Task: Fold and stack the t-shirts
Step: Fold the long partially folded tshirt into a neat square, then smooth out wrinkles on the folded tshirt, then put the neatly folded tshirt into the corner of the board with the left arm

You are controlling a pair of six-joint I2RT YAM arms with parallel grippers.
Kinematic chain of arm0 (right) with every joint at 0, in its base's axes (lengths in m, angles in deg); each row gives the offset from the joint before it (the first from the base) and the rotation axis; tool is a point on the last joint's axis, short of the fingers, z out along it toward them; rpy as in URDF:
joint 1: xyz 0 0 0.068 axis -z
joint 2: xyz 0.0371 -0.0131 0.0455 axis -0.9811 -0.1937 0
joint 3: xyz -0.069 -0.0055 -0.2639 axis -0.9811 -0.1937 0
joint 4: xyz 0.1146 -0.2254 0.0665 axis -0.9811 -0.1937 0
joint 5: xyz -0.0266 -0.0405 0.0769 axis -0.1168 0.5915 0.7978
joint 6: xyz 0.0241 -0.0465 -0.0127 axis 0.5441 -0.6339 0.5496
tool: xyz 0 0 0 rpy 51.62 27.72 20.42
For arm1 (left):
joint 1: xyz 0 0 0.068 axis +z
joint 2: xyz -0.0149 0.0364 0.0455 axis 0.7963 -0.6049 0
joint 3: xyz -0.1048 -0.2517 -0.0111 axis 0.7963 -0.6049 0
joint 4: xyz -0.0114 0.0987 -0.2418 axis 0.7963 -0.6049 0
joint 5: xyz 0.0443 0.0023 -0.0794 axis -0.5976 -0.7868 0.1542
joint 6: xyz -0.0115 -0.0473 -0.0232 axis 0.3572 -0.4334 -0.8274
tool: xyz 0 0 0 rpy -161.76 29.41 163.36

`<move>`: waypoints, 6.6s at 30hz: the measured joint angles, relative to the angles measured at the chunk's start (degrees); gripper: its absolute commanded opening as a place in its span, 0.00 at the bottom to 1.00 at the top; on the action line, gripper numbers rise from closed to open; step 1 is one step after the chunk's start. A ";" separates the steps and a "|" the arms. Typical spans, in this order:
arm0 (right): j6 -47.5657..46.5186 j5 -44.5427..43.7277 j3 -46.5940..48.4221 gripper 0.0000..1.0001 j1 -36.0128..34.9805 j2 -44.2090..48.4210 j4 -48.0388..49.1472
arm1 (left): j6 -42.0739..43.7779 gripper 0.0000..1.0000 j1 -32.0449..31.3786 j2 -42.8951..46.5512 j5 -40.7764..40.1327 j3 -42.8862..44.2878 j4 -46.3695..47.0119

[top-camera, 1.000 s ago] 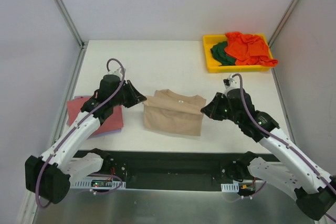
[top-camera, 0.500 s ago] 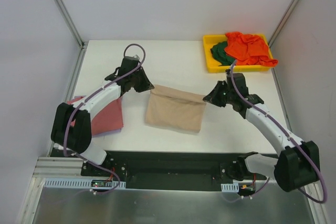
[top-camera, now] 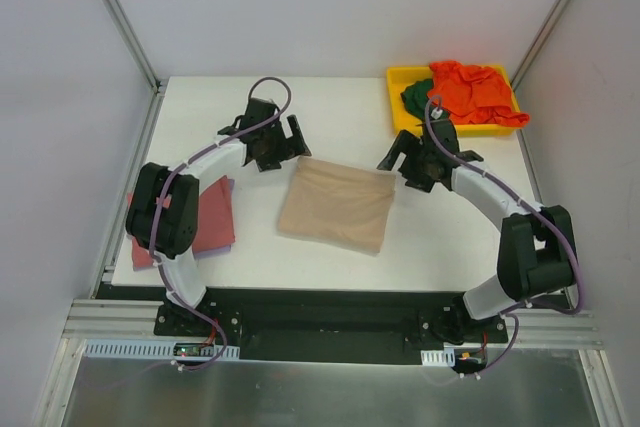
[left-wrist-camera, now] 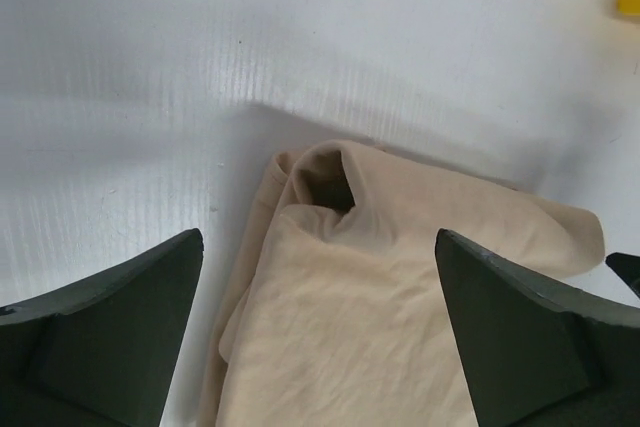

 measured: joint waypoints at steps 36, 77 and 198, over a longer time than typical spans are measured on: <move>1.42 9.33 -13.81 0.96 -16.79 0.79 9.09 | -0.85 0.99 -7.37 -11.98 1.81 8.59 -0.22; 2.14 12.41 3.69 0.96 -3.21 -15.87 18.64 | 1.18 0.99 -16.33 22.32 8.83 -30.67 6.01; -13.20 4.63 -30.12 0.96 15.78 41.42 -6.88 | 54.36 0.00 25.09 49.86 -38.18 -29.09 -9.81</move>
